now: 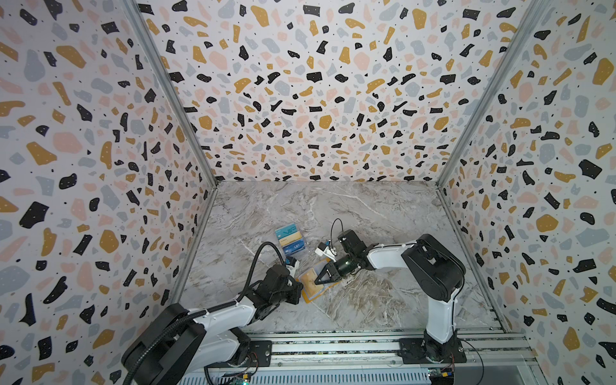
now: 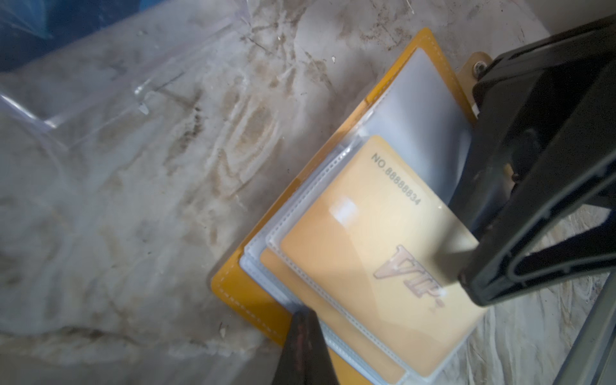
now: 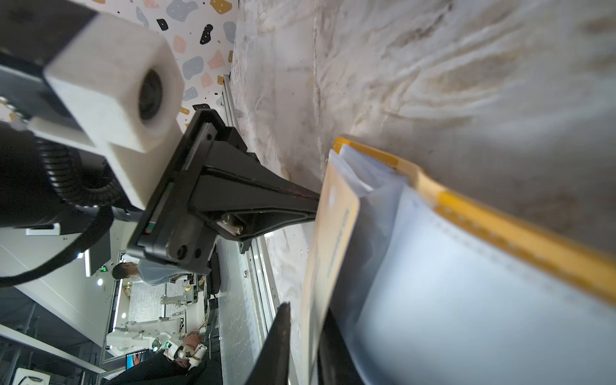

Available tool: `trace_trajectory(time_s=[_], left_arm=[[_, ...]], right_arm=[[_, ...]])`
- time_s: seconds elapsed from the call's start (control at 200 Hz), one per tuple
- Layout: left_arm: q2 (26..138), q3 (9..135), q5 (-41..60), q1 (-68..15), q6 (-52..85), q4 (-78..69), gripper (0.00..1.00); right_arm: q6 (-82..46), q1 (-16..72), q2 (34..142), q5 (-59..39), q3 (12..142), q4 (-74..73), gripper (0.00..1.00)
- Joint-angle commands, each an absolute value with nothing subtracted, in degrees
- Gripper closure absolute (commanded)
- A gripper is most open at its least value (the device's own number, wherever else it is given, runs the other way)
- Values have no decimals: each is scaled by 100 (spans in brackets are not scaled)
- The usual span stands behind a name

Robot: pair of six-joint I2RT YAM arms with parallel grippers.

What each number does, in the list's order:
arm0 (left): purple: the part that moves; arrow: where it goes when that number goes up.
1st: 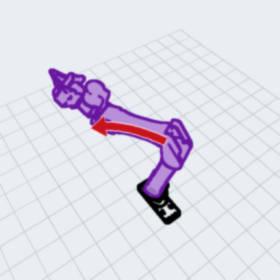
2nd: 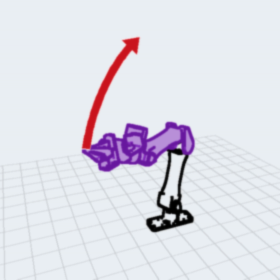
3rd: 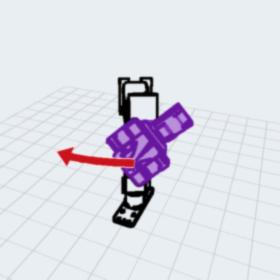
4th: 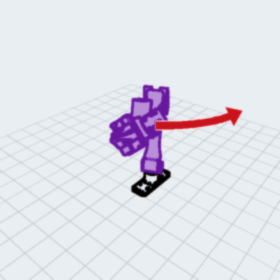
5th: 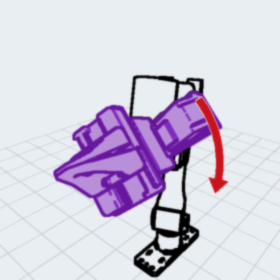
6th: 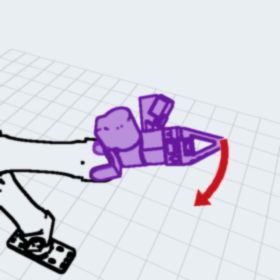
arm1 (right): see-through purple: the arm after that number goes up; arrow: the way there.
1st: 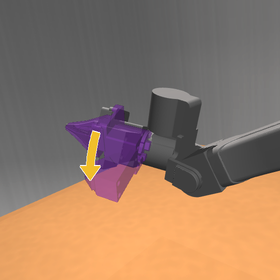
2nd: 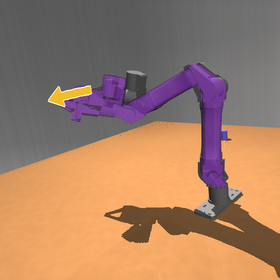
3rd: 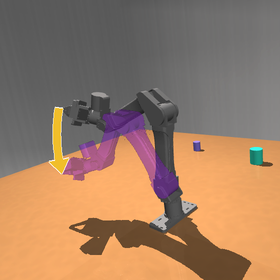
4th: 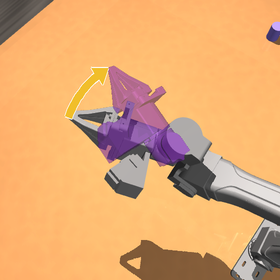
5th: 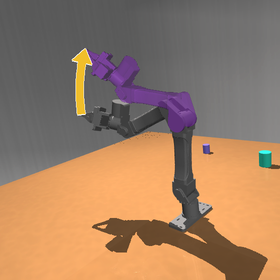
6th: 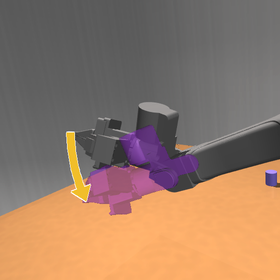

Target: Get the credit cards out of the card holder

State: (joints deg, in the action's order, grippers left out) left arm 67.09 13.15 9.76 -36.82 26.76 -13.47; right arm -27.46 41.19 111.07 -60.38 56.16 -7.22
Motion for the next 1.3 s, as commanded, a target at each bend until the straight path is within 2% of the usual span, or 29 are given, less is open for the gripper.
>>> trace_trajectory(time_s=[0.0, 0.41, 0.706, 0.796, 0.906, 0.986, 1.296], left_arm=[[6860, 1292, 927, -3709, 2672, -947, 100], [6961, 1327, 1015, -3709, 2628, -967, 100], [6964, 1318, 993, -3708, 2647, -960, 100], [6978, 1329, 971, -3707, 2663, -964, 100], [6969, 1327, 941, -3709, 2671, -971, 100], [6994, 1340, 939, -3709, 2663, -961, 100], [7196, 1424, 1015, -3709, 2596, -953, 100]], right_arm=[[-2780, 4070, 10802, -6231, 5579, -877, 83], [-2766, 3867, 10610, -6205, 5371, -887, 84], [-3076, 3763, 10468, -6466, 5070, -1490, 84], [-2948, 3736, 10504, -6323, 5136, -1233, 84], [-2486, 3736, 10626, -5658, 5469, -248, 65], [-2369, 3747, 10674, -5564, 5714, 100, 59], [-2134, 3762, 11130, -5053, 6532, 1131, 56]])
